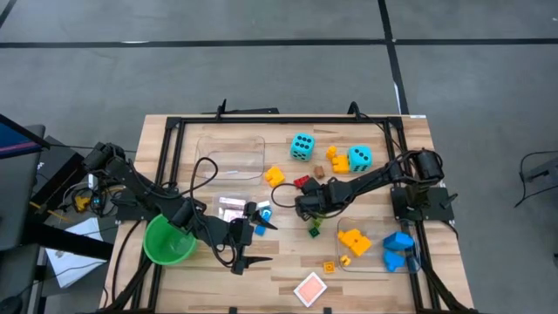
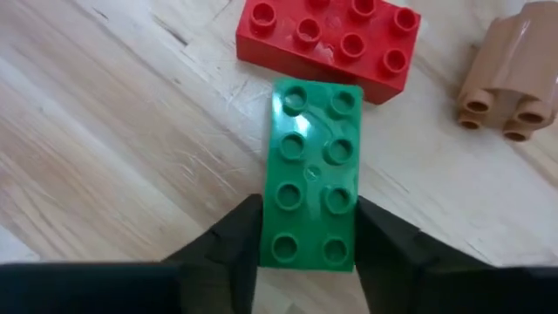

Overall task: Pick & Place Toys
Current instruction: Put the green game piece into the bottom right transparent bin

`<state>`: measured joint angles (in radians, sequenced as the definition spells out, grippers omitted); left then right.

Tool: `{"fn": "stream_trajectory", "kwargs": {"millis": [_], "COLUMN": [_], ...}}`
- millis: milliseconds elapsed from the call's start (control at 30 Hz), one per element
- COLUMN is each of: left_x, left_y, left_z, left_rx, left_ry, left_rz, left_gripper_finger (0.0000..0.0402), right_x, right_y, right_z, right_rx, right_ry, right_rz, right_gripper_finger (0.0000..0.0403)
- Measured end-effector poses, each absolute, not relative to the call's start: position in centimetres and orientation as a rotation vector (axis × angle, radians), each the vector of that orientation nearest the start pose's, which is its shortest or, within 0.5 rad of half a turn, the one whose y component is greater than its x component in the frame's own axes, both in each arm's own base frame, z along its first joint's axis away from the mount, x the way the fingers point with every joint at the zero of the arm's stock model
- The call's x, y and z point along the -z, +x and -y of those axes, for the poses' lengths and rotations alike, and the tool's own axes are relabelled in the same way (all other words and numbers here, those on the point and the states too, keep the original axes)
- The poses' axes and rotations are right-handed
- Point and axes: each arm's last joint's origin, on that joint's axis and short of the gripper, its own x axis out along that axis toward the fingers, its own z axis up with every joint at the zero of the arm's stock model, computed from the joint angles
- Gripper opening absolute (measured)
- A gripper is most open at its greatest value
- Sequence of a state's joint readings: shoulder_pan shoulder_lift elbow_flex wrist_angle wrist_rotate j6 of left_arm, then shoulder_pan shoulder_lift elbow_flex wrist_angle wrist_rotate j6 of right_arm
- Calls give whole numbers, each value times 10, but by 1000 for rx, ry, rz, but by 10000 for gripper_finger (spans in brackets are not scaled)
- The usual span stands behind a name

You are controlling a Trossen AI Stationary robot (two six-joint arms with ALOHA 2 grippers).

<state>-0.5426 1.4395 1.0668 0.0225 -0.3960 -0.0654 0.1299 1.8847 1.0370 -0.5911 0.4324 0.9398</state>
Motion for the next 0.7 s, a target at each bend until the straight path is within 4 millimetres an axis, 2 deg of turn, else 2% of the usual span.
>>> {"fn": "stream_trajectory", "kwargs": {"millis": [300,533,700], "left_x": [-299,-299,-299], "left_y": [283,283,283], "left_z": [158,158,158], "left_rx": [135,135,135], "left_ry": [94,95,105], "left_rz": [-317,-318,-322], "left_gripper_finger": [369,369,369], "right_x": [-126,-146,-169], "right_y": [324,328,333], "right_z": [-36,-63,-87], "right_rx": [802,736,707], "right_ry": [347,268,209], "right_rz": [-1160,-1230,-1190], "right_gripper_finger": [133,136,137]}}
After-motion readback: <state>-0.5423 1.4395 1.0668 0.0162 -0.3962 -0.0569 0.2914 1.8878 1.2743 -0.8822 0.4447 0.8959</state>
